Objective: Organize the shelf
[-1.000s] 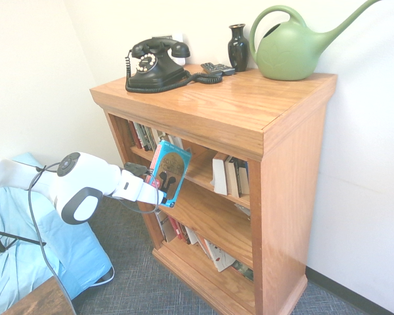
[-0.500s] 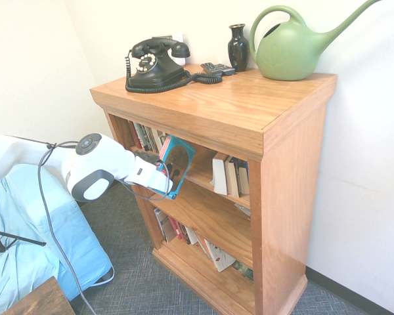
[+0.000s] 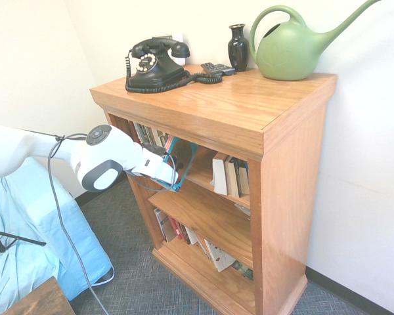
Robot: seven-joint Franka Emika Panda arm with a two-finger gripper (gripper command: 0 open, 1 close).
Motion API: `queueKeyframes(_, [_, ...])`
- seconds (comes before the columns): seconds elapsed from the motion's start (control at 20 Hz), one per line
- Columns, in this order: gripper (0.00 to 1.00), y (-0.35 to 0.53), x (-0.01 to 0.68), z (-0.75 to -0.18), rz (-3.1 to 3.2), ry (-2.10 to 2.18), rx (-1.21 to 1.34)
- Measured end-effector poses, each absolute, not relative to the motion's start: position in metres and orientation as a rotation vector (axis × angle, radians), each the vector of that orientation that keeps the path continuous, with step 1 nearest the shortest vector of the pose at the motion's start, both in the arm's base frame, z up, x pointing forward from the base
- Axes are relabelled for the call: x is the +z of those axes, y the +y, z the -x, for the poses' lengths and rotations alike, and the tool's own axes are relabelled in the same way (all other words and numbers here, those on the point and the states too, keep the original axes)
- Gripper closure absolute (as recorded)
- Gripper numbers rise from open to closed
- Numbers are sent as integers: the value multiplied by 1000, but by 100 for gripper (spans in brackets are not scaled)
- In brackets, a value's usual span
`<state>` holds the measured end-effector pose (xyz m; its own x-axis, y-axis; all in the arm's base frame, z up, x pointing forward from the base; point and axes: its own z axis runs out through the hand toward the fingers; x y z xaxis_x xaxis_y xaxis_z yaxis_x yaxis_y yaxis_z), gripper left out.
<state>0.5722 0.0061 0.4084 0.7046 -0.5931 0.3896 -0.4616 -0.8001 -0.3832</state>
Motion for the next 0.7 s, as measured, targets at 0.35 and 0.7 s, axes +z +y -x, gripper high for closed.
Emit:
queueKeyframes(0.35, [100, 8, 411, -597, 2651, 842, -777])
queueKeyframes(0.7, [0, 18, 421, -612, 2657, 810, -819])
